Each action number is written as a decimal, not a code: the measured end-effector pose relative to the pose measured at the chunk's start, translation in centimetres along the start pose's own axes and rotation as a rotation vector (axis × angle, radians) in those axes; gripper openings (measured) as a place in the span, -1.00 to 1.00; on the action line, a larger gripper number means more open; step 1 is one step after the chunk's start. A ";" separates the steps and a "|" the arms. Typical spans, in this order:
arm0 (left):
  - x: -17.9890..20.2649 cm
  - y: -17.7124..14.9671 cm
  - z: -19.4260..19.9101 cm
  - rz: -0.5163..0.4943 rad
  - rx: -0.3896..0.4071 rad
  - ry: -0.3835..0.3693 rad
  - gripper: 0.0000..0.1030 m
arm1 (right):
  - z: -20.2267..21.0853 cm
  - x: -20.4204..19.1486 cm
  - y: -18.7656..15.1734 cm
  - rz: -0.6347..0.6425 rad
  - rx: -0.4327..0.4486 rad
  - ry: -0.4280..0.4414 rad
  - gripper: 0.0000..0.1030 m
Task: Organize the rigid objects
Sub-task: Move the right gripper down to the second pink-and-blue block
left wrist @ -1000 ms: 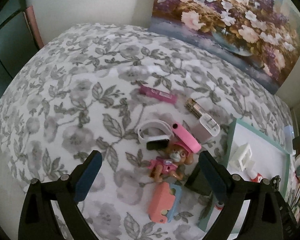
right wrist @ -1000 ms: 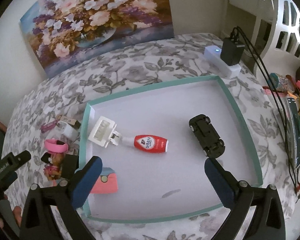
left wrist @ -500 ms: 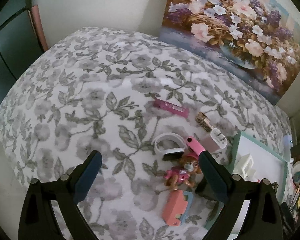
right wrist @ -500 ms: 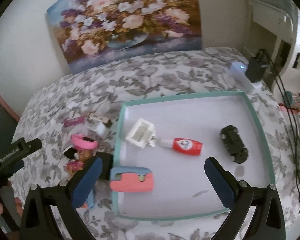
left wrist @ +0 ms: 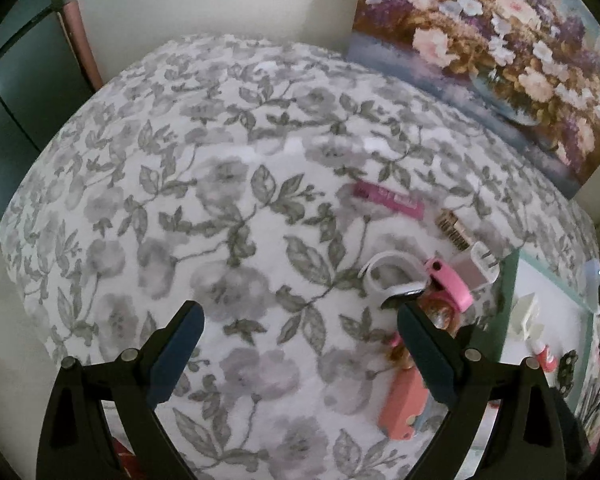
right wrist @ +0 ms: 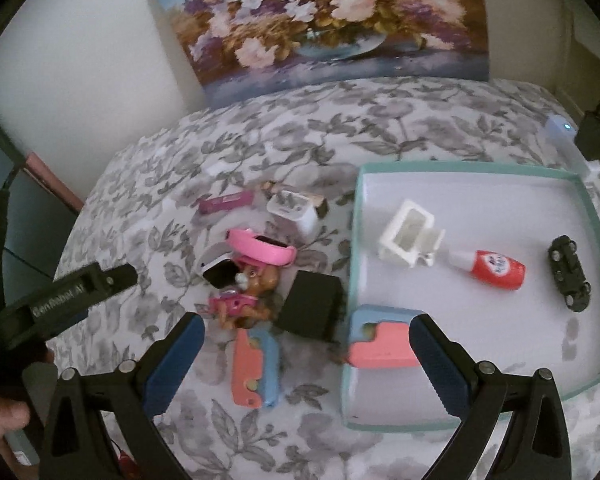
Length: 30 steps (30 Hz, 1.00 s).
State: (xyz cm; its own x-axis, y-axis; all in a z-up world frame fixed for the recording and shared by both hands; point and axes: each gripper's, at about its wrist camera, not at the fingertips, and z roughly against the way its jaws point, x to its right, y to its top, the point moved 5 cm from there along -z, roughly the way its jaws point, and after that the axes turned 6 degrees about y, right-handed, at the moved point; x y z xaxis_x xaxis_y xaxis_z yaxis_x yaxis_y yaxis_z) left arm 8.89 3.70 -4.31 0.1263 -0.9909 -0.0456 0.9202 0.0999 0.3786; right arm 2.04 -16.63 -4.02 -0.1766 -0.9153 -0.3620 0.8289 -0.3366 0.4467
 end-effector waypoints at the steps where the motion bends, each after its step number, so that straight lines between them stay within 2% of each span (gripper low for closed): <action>1: -0.2 0.0 -0.2 0.000 -0.007 -0.001 0.89 | -0.3 -0.3 -0.1 0.003 -0.004 0.000 1.00; 11: -0.6 -0.6 -2.1 0.001 -0.065 -0.008 0.89 | -2.9 -2.7 -1.7 0.062 -0.106 0.004 1.00; 13: -0.4 -0.9 -2.5 -0.011 -0.073 0.004 0.89 | -3.6 -3.2 -2.2 0.082 -0.127 -0.008 1.00; 17: -0.3 -2.2 -4.5 -0.040 -0.141 0.040 0.89 | -5.1 -3.7 -3.3 0.102 -0.169 -0.031 1.00; 21: -1.0 -2.9 -6.0 -0.025 -0.179 0.076 0.89 | -6.2 -4.3 -4.4 0.138 -0.198 -0.052 1.00; 26: -2.2 -4.0 -8.1 -0.008 -0.243 0.109 0.89 | -7.5 -3.9 -5.0 0.109 -0.231 -0.058 1.00; 30: -2.7 -4.5 -8.7 0.008 -0.266 0.105 0.89 | -7.5 -4.0 -5.0 0.118 -0.226 -0.076 0.99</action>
State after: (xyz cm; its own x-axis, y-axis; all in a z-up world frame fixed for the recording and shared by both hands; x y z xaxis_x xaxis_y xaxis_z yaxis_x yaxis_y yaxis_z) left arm 7.68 6.71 -13.94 0.1587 -0.9767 -0.1443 0.9821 0.1411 0.1245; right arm 2.59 -9.63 -10.94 -0.1040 -0.9622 -0.2518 0.9421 -0.1765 0.2853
